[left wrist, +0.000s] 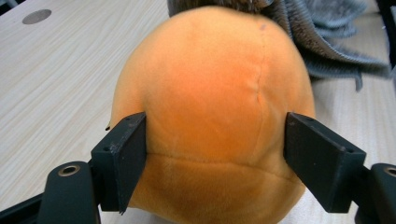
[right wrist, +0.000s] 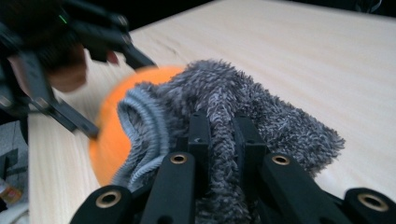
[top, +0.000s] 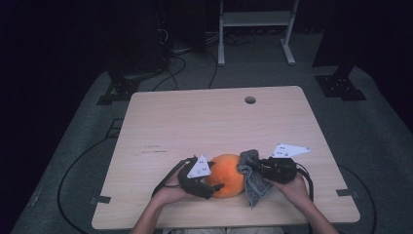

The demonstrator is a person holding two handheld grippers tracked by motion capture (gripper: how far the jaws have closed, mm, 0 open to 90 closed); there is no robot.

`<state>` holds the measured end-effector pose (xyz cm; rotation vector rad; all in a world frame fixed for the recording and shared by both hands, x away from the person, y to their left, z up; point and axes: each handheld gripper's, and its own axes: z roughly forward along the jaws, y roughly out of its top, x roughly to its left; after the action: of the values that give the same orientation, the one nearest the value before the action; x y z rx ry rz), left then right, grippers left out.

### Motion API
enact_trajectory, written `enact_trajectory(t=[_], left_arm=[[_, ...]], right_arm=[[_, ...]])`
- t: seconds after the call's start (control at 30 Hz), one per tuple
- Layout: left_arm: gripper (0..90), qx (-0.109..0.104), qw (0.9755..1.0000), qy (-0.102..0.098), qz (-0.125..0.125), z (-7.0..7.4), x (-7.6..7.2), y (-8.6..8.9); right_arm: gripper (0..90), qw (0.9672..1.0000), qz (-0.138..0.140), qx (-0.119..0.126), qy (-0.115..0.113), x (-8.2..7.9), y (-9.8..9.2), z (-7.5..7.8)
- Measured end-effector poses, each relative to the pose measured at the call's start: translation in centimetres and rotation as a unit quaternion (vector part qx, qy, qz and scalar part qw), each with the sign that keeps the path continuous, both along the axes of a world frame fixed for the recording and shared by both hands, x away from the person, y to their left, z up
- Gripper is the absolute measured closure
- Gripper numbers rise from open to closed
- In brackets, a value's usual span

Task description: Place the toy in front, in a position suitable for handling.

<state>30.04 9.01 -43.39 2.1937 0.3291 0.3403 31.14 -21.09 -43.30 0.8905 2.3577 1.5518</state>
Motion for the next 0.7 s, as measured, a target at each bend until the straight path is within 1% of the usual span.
enact_trajectory(t=[0.03, 0.07, 0.1, 0.13, 0.17, 0.2, 0.23, 0.27, 0.3, 0.33, 0.37, 0.4, 0.43, 0.47, 0.5, 0.53, 0.57, 0.6, 0.63, 0.67, 0.7], left_arm=[[23.1, -0.001, 1.0000, 0.001, -0.002, 0.0, 0.0, 0.0], [23.1, -0.001, 1.0000, 0.001, -0.002, 0.0, 0.0, 0.0], [23.1, -0.002, 1.0000, 0.001, -0.001, 0.0, 0.0, 0.0], [23.0, -0.005, 1.0000, 0.001, 0.000, 0.0, 0.0, -0.1], [23.0, -0.006, 1.0000, 0.001, 0.000, 0.1, -0.1, -0.1], [23.0, -0.006, 1.0000, 0.001, -0.002, 0.2, -0.1, -0.2], [23.0, -0.005, 1.0000, 0.000, -0.003, 0.2, -0.2, -0.3], [23.1, -0.005, 1.0000, -0.002, -0.004, 0.3, -0.2, -0.6], [23.3, 0.000, 0.9999, -0.008, -0.011, 0.4, -0.4, -1.1], [23.4, 0.002, 0.9998, -0.010, -0.014, 0.5, -0.5, -1.3], [23.4, 0.002, 0.9998, -0.010, -0.014, 0.5, -0.5, -1.3], [23.4, 0.006, 0.9996, -0.013, -0.026, 0.7, -0.9, -1.7], [23.2, 0.006, 0.9996, -0.013, -0.026, 0.7, -0.9, -1.7], [22.5, 0.002, 0.9992, -0.017, -0.035, 0.9, -1.2, -1.8], [20.8, -0.001, 0.9991, -0.015, -0.039, 1.1, -1.2, -1.6], [18.9, -0.009, 0.9992, -0.012, -0.036, 1.2, -1.2, -1.4], [17.4, -0.009, 0.9992, -0.012, -0.036, 1.2, -1.2, -1.4], [17.4, -0.020, 0.9996, -0.005, -0.018, 1.6, -0.7, -0.9], [12.5, -0.019, 0.9998, -0.003, 0.000, 1.6, -0.4, -0.8], [10.8, -0.014, 0.9998, -0.002, 0.016, 1.5, -0.1, -0.7], [11.0, -0.007, 0.9996, 0.008, 0.025, 1.2, 0.2, -0.7]], right_arm=[[79.3, 1.0000, -0.005, -0.003, 0.006, 0.1, -0.3, -0.4], [79.3, 1.0000, -0.005, -0.003, 0.006, 0.1, -0.3, -0.4], [79.3, 0.9998, -0.012, -0.012, 0.012, 0.1, -0.6, -0.8], [79.3, 0.9987, -0.025, -0.039, 0.022, 0.0, -1.5, -1.4], [79.3, 0.9987, -0.025, -0.039, 0.022, 0.0, -1.5, -1.4], [79.3, 0.9989, -0.028, -0.032, 0.019, -0.4, -2.1, -1.2], [79.3, 0.9989, -0.028, -0.032, 0.019, -0.4, -2.1, -1.2], [79.4, 0.9992, -0.028, -0.025, 0.012, -0.7, -2.2, -0.7], [79.3, 0.9997, -0.015, -0.017, -0.011, -1.2, -1.8, 0.5], [79.3, 0.9996, -0.008, -0.013, -0.023, -1.5, -1.3, 1.2], [79.3, 0.9996, -0.008, -0.013, -0.023, -1.5, -1.3, 1.2], [79.1, 0.9990, 0.013, 0.003, -0.043, -1.7, -0.2, 2.4], [79.1, 0.9985, 0.026, 0.011, -0.047, -1.8, 0.4, 2.8], [79.1, 0.9982, 0.035, 0.009, -0.047, -1.8, 1.0, 3.1], [79.1, 0.9981, 0.039, 0.000, -0.048, -1.7, 1.5, 3.1], [79.1, 0.9976, 0.043, -0.019, -0.051, -1.7, 2.1, 2.9], [79.1, 0.9976, 0.043, -0.019, -0.051, -1.7, 2.1, 2.9], [79.1, 0.9972, 0.046, -0.030, -0.051, -1.6, 2.3, 2.6], [79.2, 0.9971, 0.046, -0.033, -0.052, -1.7, 2.5, 2.0], [79.1, 0.9972, 0.044, -0.031, -0.051, -1.7, 2.4, 1.8], [79.1, 0.9976, 0.039, -0.028, -0.050, -1.7, 2.0, 1.5]])
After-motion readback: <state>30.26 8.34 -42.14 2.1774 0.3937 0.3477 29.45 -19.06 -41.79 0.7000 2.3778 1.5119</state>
